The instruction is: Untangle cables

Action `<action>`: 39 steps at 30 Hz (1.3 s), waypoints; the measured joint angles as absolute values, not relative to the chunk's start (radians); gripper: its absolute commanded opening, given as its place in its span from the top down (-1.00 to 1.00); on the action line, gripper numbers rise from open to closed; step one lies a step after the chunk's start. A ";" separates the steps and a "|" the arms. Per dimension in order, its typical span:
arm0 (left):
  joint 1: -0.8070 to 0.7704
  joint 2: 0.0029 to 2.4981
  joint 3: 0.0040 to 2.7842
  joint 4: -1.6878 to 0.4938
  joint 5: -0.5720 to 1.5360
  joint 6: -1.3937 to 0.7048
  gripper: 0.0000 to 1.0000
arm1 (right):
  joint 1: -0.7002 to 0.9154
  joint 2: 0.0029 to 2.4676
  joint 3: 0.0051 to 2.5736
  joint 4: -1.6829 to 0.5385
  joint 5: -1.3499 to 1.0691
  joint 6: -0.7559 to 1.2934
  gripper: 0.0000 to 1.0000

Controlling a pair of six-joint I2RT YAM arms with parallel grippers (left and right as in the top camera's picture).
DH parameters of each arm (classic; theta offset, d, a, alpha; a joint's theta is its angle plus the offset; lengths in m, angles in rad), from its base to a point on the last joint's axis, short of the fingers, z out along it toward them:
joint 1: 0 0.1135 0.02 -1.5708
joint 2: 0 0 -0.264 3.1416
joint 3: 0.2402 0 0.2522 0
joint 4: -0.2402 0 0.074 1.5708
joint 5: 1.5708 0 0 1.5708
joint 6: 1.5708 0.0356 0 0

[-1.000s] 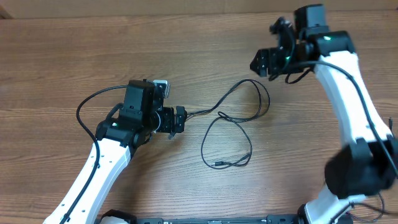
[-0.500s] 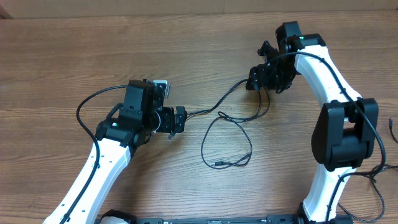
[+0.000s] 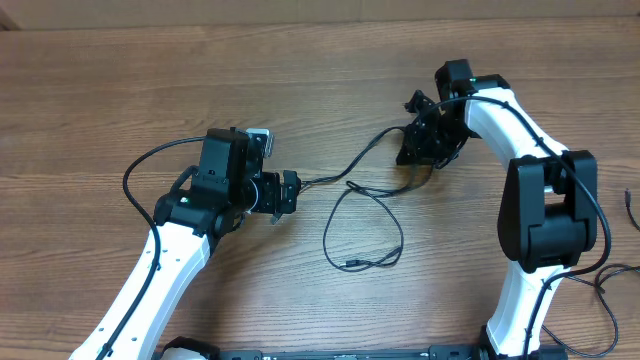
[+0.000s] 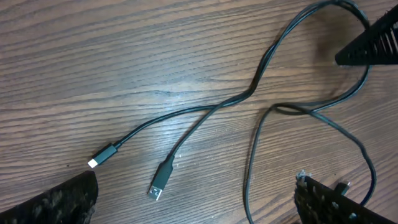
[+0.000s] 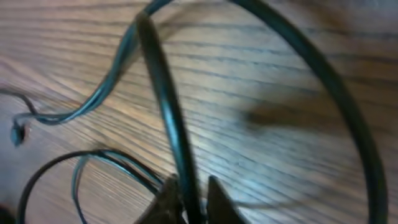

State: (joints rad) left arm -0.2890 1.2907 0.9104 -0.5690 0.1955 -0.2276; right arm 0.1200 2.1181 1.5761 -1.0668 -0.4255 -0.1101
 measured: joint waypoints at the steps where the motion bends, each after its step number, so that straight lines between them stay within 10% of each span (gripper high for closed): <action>1: -0.289 1.291 0.910 -0.569 0.196 -0.228 -0.99 | 0.120 2.118 1.576 -1.066 -0.433 -0.111 0.92; 10: -0.289 1.291 0.910 -0.569 0.196 -0.228 -0.99 | 0.120 2.120 1.708 -1.313 -0.443 -0.086 0.92; 26: -0.289 1.292 0.910 -0.570 0.196 -0.228 -0.99 | 0.120 2.119 3.042 -1.644 -0.388 0.028 0.92; 39: -0.289 1.292 0.910 -0.569 0.196 -0.228 -0.99 | 0.120 2.027 3.124 -1.584 -0.415 0.078 0.93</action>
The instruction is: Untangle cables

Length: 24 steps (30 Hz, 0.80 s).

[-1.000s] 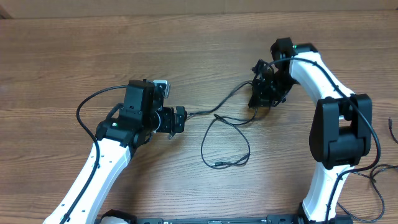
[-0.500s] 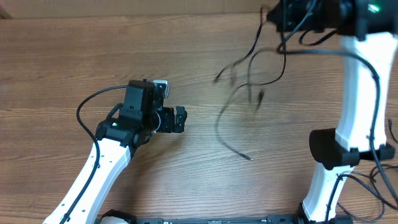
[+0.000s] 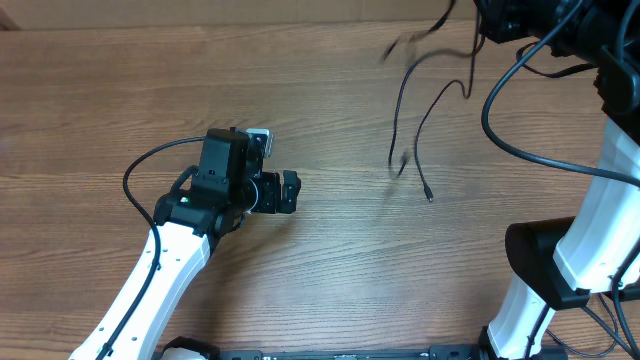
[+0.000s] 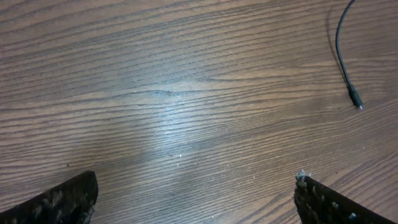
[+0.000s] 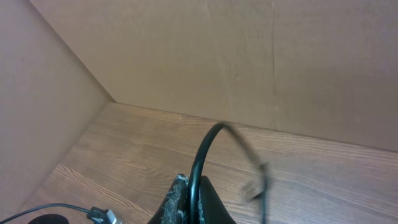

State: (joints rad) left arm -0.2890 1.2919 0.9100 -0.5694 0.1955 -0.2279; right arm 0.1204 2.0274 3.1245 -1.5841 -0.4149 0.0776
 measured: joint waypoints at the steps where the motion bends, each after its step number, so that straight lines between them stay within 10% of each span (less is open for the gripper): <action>1: -0.289 1.292 0.910 -0.569 0.196 -0.228 -0.99 | 0.120 2.027 3.124 -1.585 -0.415 0.078 0.93; 24: -0.289 1.292 0.910 -0.569 0.196 -0.228 -0.99 | 0.120 2.026 2.937 -1.697 -0.422 0.079 0.93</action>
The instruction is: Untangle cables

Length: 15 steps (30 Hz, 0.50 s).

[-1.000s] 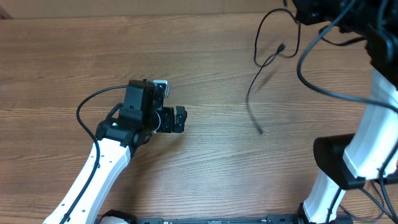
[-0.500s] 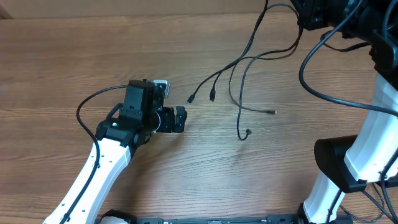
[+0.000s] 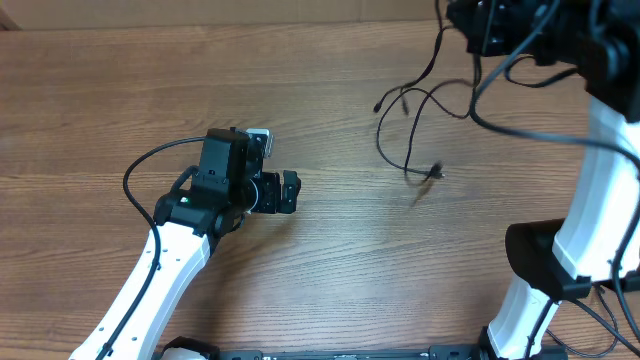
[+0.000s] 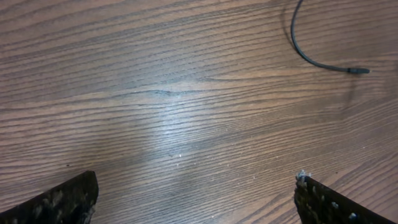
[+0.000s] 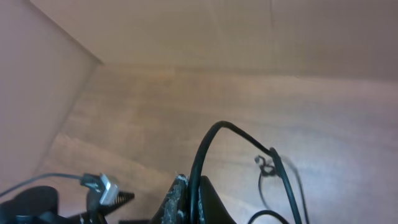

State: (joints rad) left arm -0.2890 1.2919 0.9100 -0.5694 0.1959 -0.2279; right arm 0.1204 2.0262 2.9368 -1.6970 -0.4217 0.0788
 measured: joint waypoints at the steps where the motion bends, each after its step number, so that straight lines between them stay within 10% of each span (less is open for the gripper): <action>1: -0.289 1.292 0.910 -0.569 0.196 -0.228 -0.99 | 0.120 2.027 2.893 -1.698 -0.430 0.078 0.92; 15: -0.289 1.292 0.910 -0.569 0.196 -0.228 -0.99 | 0.305 2.029 2.510 -1.695 -0.468 -0.025 0.93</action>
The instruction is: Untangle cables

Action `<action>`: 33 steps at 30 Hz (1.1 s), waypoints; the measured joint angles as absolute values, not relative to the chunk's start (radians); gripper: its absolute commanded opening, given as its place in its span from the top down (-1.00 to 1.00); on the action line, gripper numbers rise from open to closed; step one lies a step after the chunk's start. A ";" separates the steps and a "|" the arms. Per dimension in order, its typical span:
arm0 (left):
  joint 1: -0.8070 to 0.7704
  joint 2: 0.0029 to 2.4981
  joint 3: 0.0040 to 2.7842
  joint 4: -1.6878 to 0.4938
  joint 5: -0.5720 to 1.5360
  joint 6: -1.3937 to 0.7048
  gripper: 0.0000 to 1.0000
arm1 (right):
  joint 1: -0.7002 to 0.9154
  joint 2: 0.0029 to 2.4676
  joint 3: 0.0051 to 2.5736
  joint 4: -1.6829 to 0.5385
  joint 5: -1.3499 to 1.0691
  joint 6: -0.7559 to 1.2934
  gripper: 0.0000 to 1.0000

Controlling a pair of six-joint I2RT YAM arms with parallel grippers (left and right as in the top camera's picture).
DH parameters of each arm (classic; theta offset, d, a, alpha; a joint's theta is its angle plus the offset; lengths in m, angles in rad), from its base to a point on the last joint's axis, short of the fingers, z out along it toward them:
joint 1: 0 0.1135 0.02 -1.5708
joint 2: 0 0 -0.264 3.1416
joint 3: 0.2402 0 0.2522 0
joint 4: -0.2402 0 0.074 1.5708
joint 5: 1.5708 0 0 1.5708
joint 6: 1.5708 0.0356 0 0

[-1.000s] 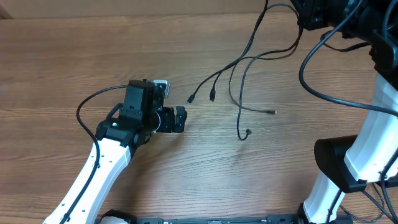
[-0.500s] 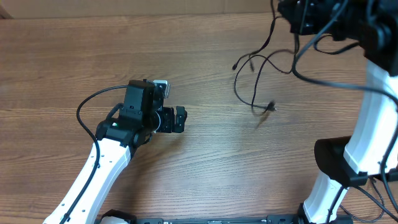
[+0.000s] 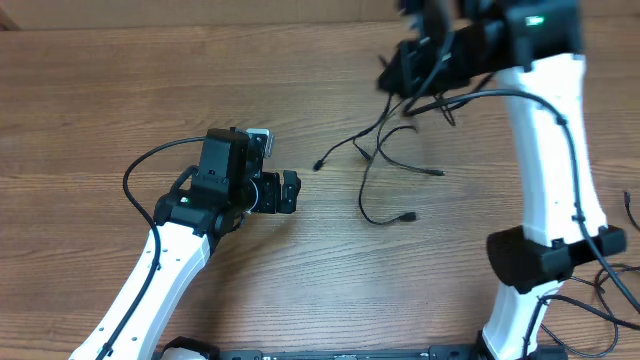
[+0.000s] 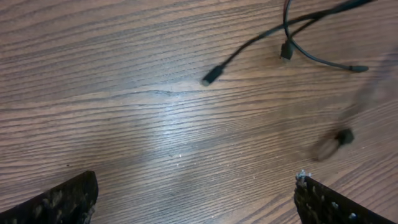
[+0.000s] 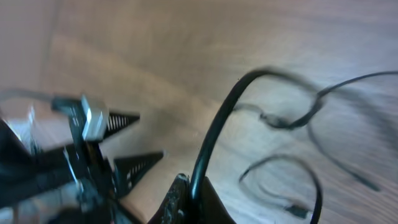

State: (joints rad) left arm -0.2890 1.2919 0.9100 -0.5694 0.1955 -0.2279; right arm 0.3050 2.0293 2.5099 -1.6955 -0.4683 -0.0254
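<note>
Thin black cables (image 3: 385, 165) hang from my right gripper (image 3: 428, 40), which is raised high above the far middle of the table and shut on one strand (image 5: 214, 134). Their loose ends trail onto the wood: one plug (image 3: 319, 164) points left, another (image 3: 408, 217) lies nearer the front. In the left wrist view the plug ends (image 4: 211, 76) lie at the top of the frame. My left gripper (image 3: 287, 192) rests low at centre left, open, its fingertips (image 4: 62, 199) far apart with nothing between them.
A brown cardboard wall (image 3: 200, 12) runs along the far edge of the wooden table (image 3: 100, 120). The right arm's white links (image 3: 550, 150) stand at the right side. Black service cables (image 3: 600, 300) lie at the right front corner.
My right gripper has swung left and lower with the cables. Their ends now trail on the table closer to the left gripper, which has stayed where it was.
At first the cables lay tangled on the table between both grippers, the right one shut on a strand. Then the right gripper held them high at the far right, ends dangling. Now the bundle hangs over the middle, ends on the wood.
</note>
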 measured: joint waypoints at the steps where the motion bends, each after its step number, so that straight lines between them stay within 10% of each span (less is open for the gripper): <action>1: -0.289 1.292 0.910 -0.569 0.196 -0.228 -0.99 | 0.324 2.030 2.492 -1.695 -0.464 -0.032 0.93; 33: -0.288 1.292 0.910 -0.561 0.218 -0.226 -0.99 | 0.477 2.030 2.301 -1.695 -0.335 -0.150 0.93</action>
State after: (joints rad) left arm -0.2878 1.2919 0.9100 -0.5606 0.2180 -0.2260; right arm 0.4774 2.0300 2.3013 -1.6951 -0.3351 -0.1505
